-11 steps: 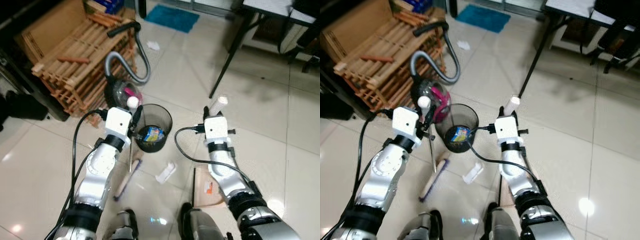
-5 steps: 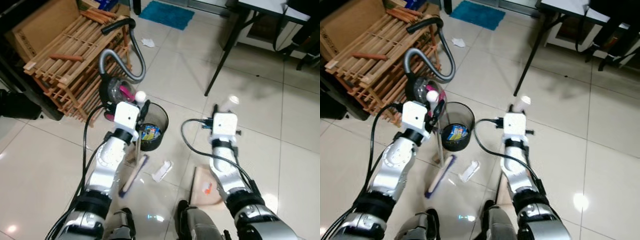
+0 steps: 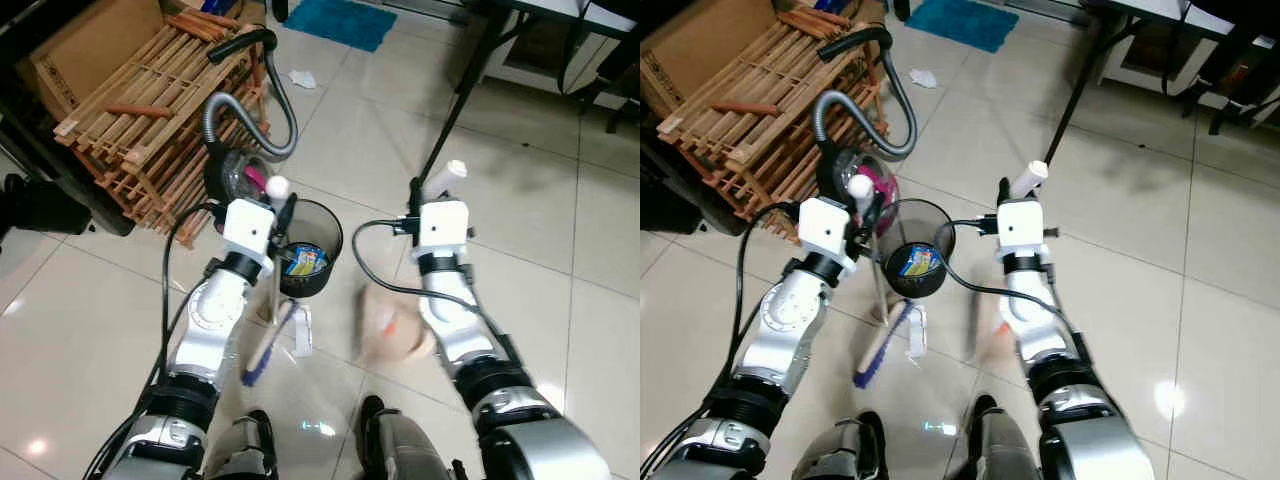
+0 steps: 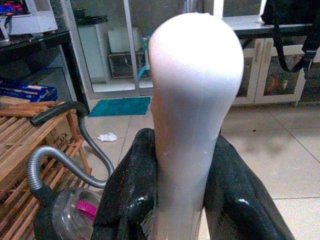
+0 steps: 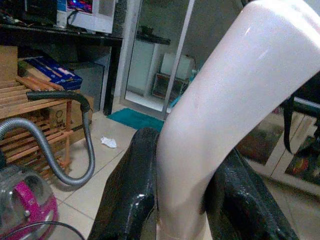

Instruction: Sweep floor

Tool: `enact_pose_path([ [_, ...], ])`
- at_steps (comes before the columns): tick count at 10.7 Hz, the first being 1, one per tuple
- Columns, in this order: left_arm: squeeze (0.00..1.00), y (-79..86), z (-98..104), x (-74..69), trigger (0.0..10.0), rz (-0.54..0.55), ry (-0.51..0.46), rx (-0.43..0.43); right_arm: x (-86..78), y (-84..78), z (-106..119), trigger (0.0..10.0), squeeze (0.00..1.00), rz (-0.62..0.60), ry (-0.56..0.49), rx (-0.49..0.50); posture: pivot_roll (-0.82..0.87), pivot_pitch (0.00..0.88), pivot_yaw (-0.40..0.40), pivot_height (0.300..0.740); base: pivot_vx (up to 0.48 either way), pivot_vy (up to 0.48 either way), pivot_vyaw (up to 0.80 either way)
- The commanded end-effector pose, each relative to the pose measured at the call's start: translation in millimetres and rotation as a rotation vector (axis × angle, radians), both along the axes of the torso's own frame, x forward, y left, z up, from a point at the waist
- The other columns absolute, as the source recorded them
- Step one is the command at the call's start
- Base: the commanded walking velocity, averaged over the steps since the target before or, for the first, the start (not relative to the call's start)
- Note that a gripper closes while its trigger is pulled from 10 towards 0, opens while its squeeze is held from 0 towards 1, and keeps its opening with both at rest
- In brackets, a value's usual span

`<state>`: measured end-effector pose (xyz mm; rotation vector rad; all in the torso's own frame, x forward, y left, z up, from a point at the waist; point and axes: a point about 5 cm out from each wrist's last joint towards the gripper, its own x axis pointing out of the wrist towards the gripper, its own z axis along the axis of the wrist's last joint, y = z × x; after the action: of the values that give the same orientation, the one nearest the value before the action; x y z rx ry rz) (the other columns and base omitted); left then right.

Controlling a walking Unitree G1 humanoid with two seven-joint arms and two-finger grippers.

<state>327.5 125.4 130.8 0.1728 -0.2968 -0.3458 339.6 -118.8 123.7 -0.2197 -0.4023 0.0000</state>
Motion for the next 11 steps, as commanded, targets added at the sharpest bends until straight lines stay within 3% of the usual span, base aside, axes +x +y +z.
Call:
enact_pose_path([
  [1,0.0,-1.4,-4.4,-1.2,10.0,-0.011,0.009,0.01,-2.1,9.1,1.1,10.0,0.0,0.059,-0.021,-0.028,-0.01,0.287,-0.016,0.74,0.0,0.0,0.0],
  [4,0.0,-1.2,-8.5,0.4,10.0,0.003,0.025,0.015,-14.1,25.6,-20.1,10.0,0.0,0.092,0.049,-0.021,-0.02,0.285,-0.018,0.74,0.0,0.0,0.0],
  [6,0.0,-4.8,-8.8,3.8,10.0,0.012,0.038,-0.019,-25.0,36.7,-36.6,10.0,0.0,0.06,0.129,0.109,-0.02,0.281,-0.015,0.74,0.0,0.0,0.0],
  [9,0.0,-21.5,-6.9,12.1,10.0,-0.029,0.092,-0.141,-24.9,30.7,-43.3,10.0,0.0,-0.024,0.189,0.197,-0.04,0.268,-0.01,0.74,0.0,0.0,0.0],
  [11,0.0,-40.5,1.0,13.8,10.0,-0.152,0.125,-0.22,-21.4,19.5,-46.0,10.0,0.0,-0.079,0.22,0.209,-0.05,0.246,-0.007,0.74,0.0,0.0,0.0],
])
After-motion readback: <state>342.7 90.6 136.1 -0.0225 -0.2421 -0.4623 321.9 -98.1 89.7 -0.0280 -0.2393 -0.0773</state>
